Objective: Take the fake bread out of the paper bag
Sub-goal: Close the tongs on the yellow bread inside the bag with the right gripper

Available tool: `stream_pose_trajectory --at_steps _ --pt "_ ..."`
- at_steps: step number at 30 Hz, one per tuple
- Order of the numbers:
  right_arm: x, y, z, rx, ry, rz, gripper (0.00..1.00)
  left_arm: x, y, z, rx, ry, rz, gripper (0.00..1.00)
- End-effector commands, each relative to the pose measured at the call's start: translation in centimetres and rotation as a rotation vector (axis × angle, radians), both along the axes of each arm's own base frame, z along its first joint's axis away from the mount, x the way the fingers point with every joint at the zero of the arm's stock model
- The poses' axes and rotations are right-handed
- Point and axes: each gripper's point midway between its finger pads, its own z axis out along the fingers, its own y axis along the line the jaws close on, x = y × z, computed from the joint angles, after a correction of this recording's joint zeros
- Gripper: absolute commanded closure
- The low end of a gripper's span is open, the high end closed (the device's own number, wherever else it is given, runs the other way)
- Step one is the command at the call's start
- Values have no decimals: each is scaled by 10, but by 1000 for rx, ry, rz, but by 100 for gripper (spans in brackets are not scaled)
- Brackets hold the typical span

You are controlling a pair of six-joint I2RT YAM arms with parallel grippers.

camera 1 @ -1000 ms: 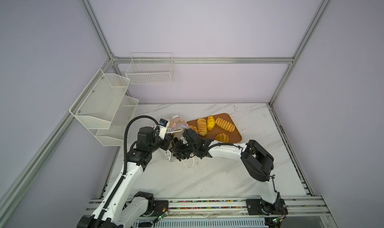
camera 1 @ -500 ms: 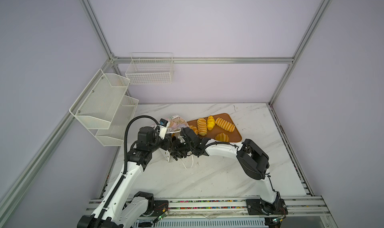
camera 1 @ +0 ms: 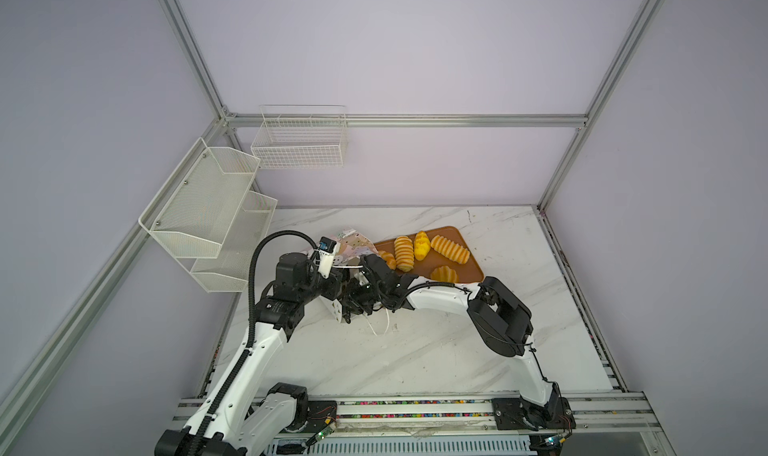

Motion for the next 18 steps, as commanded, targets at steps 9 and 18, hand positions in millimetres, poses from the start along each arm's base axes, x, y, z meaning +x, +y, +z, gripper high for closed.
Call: stream_pose_trajectory --at_steps 9,18 --pt "5 -26 59 40 -119 -40 100 2 2 7 -8 -33 20 100" --pt "-3 -52 70 -11 -178 -51 100 3 6 10 6 -42 42 100"
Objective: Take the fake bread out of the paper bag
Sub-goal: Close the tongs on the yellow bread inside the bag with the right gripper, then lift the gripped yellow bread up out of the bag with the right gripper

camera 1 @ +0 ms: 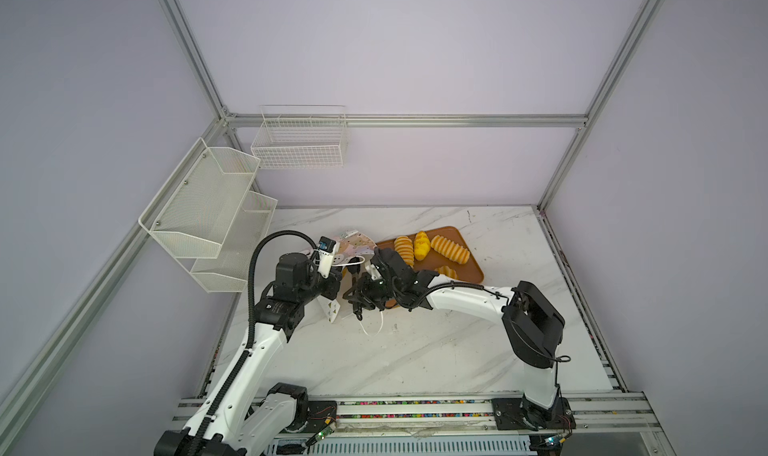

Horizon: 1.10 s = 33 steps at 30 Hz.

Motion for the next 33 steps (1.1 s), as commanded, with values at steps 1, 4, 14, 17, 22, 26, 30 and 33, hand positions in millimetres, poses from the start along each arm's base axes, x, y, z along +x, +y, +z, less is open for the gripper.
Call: stream_pose_trajectory --at_steps 1,4,14,17,22,26,30,33 --pt "3 -13 20 -4 -73 -17 100 2 3 10 -5 -33 25 100" --pt "-2 -21 22 -27 -87 -12 100 5 5 13 -6 -34 41 100" --pt "-18 -45 33 -59 -122 14 100 22 20 25 -30 -22 174 100" --pt "-20 -46 37 -60 -132 26 100 27 26 24 -27 -6 216 100" --pt "-24 -41 43 -58 -153 78 100 33 23 27 -47 0 219 100" --pt "-29 -37 48 -68 -179 119 100 36 25 31 -46 -5 231 100" --pt "-30 -41 62 -47 -208 114 100 38 31 33 -28 -3 262 100" --pt "-35 -45 72 -17 -222 123 100 40 33 35 -17 9 274 100"
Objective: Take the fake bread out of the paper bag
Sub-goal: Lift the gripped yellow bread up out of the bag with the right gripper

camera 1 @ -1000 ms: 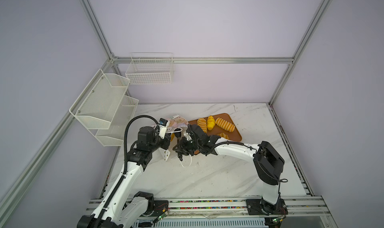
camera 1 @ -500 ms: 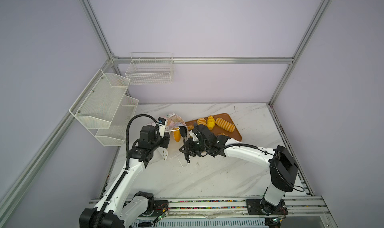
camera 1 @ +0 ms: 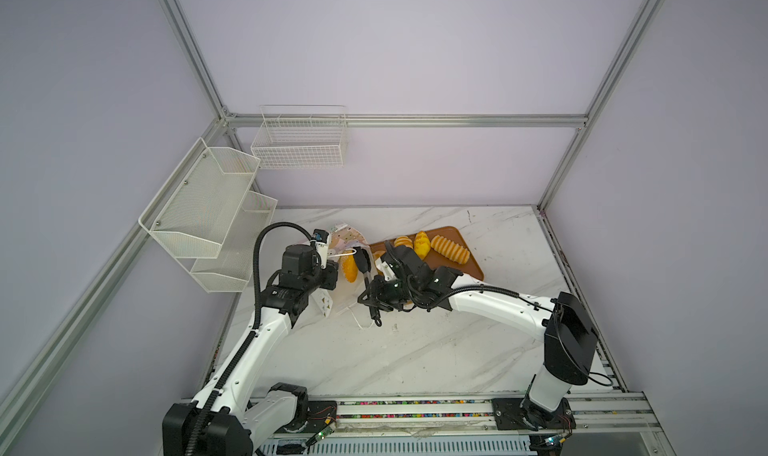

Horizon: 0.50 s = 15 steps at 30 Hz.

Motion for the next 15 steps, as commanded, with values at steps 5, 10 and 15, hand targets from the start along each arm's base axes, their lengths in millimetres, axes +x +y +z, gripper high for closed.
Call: stream_pose_trajectory --at_steps 5,10,15 --pt "-17 -6 46 109 -85 75 100 16 8 51 -15 -85 78 100" --pt "-15 -16 68 139 -132 58 100 19 10 52 -13 -75 94 100" --pt "0 -43 88 154 -166 -22 100 22 13 58 3 -70 107 100"
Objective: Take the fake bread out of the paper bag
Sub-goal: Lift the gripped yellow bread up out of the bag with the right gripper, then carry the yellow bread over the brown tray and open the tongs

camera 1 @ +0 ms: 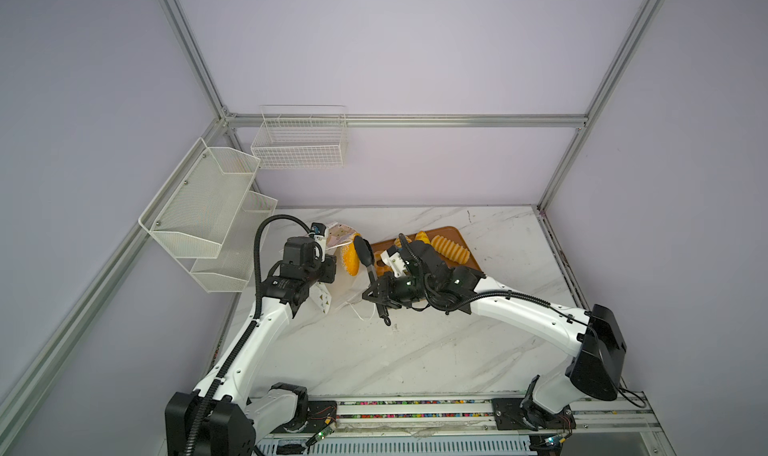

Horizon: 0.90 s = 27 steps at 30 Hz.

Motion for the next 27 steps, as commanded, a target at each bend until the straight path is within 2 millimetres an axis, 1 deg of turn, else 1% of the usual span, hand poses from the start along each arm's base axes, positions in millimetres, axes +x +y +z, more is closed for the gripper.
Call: stream_pose_trajectory --at_steps 1,4,6,7,8,9,12,14,22,27 --pt "15 -25 34 64 -76 -67 100 11 2 52 -23 -98 36 100" --pt "26 -46 51 100 -93 -110 100 13 4 54 -10 -94 39 100" --pt "31 -58 55 108 -94 -127 100 14 4 53 -2 -83 40 100" --pt "35 -62 51 98 -87 -135 100 14 4 53 -1 -79 39 100" --pt "36 -72 59 105 -101 -149 100 14 4 53 0 -78 40 100" --pt "38 -77 56 96 -100 -159 100 14 4 52 2 -76 39 100" --pt "43 -92 41 63 -86 -187 100 15 4 52 -1 -76 37 100" --pt "45 -99 26 36 -71 -203 100 14 3 52 -3 -74 35 100" --pt "35 -116 -32 -63 -12 -227 100 14 3 51 1 -67 29 100" --pt "30 -121 -66 -110 18 -223 100 15 1 49 -8 -58 24 100"
